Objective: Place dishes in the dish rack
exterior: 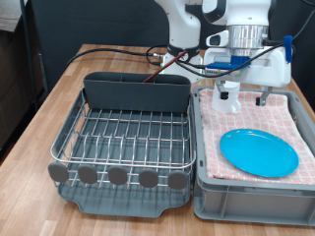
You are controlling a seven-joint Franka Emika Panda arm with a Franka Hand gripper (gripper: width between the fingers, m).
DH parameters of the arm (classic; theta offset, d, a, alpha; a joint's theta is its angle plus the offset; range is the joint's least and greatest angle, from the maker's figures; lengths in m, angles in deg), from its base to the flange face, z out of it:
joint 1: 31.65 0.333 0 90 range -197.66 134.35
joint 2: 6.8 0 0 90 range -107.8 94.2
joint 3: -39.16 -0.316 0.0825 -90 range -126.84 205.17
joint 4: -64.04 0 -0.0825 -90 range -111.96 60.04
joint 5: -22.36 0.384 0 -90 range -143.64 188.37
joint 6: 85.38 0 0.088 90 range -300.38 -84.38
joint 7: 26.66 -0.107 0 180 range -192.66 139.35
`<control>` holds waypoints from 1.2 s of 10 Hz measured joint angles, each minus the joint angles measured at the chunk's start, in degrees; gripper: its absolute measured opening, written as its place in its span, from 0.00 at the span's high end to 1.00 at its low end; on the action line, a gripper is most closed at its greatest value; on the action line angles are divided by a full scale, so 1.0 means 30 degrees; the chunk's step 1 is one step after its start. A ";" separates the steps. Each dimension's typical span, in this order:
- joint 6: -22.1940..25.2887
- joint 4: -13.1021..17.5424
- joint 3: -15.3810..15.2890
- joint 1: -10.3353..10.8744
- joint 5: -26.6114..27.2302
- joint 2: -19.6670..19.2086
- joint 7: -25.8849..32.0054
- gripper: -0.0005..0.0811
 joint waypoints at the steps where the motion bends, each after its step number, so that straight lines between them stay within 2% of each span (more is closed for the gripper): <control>1: -0.0239 -0.0011 -0.0057 0.0111 0.1889 -0.0117 0.1525 0.01; 4: -0.1422 -0.0018 -0.0606 0.0145 0.7594 -0.1168 0.6161 0.01; 7: -0.2713 -0.0052 -0.1204 -0.0130 0.9964 -0.2355 0.8095 0.01; 9: -0.3667 -0.0049 -0.2533 -0.1060 1.2092 -0.3155 1.0088 0.01; 12: -0.4615 0.0062 -0.4708 -0.3003 1.3651 -0.4179 1.1897 0.01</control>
